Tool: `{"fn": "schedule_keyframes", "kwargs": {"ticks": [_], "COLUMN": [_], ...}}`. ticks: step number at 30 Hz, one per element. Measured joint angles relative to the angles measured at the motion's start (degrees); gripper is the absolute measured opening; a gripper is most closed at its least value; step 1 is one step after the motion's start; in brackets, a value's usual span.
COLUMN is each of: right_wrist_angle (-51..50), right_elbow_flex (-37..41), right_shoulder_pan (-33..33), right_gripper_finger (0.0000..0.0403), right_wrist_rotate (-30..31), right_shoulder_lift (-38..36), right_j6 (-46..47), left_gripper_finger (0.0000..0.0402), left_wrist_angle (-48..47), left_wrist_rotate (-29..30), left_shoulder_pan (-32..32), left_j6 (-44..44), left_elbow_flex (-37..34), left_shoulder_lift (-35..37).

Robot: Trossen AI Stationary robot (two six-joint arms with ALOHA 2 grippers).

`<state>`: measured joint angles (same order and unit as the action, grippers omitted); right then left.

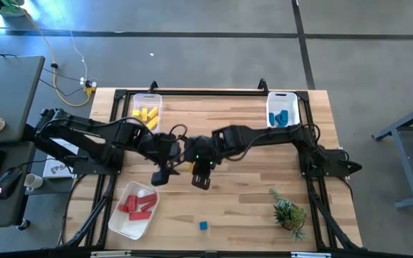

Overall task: Sort & place blocks by color
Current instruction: Put the yellow block into the transparent bin

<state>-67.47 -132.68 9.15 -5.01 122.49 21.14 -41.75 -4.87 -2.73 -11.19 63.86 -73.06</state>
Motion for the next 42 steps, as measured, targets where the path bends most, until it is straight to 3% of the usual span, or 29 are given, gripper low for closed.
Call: {"fn": "schedule_keyframes", "kwargs": {"ticks": [8, 16, 34, 42], "right_wrist_angle": [-1.23, -2.11, -1.70, -1.34], "right_elbow_flex": [0.00, 0.00, 0.00, 0.00], "right_shoulder_pan": [-4.30, -7.87, -13.40, -14.64], "right_gripper_finger": [0.0103, 0.0103, 0.0103, 0.0103], "right_wrist_rotate": [-4.99, -9.63, -13.30, -15.14], "right_shoulder_lift": [-1.01, -1.20, -1.19, -1.11], "right_j6": [-9.88, -15.41, -17.37, -18.38], "left_gripper_finger": [0.0207, 0.0207, 0.0206, 0.0175], "left_wrist_angle": [6.19, 10.78, 12.24, 12.45], "left_wrist_rotate": [-7.00, -8.61, -10.11, -13.17], "left_shoulder_pan": [5.82, 10.51, 16.48, 17.89], "left_j6": [2.46, 2.42, 2.38, 2.43], "left_elbow_flex": [0.00, 0.00, 0.00, 0.00], "left_shoulder_lift": [0.00, 0.09, 0.11, 0.04]}}
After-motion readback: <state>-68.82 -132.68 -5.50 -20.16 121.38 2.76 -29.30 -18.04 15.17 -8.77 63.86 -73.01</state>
